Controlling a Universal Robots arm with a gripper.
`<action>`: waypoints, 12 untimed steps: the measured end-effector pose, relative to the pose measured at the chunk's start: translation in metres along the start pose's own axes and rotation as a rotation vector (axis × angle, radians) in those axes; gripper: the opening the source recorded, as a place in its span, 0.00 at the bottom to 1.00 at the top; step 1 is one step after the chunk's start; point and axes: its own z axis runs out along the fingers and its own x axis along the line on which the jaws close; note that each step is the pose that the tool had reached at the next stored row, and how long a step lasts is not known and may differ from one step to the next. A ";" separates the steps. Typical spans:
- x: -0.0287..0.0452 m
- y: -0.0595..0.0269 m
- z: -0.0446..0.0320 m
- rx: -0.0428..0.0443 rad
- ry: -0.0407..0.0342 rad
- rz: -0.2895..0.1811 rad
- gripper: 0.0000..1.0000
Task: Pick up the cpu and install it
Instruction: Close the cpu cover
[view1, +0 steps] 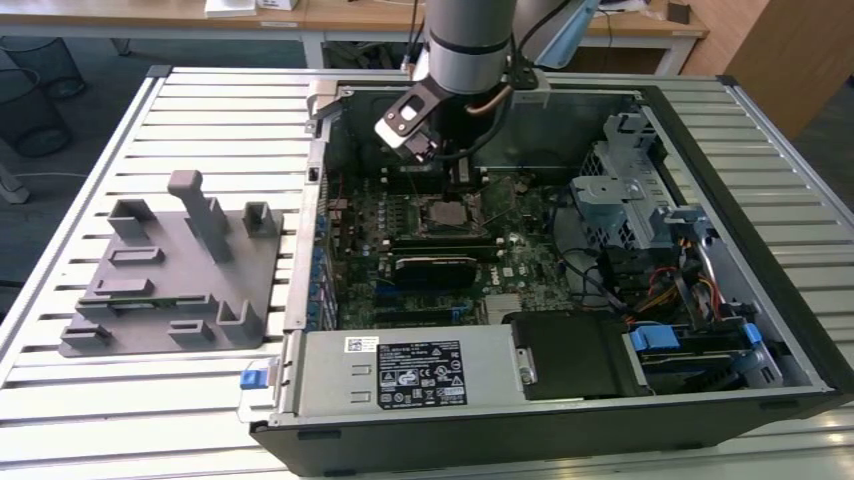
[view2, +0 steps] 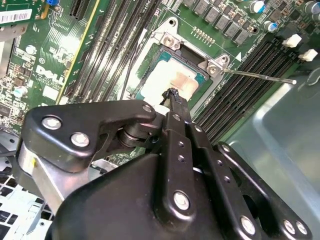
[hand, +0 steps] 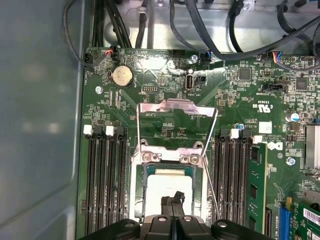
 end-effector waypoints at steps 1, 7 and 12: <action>0.0000 0.0000 -0.0007 0.0000 0.0000 0.000 0.11; 0.0001 0.0001 -0.0079 0.0000 0.0000 0.000 0.11; 0.0005 0.0003 -0.0223 -0.0001 0.0001 0.000 0.11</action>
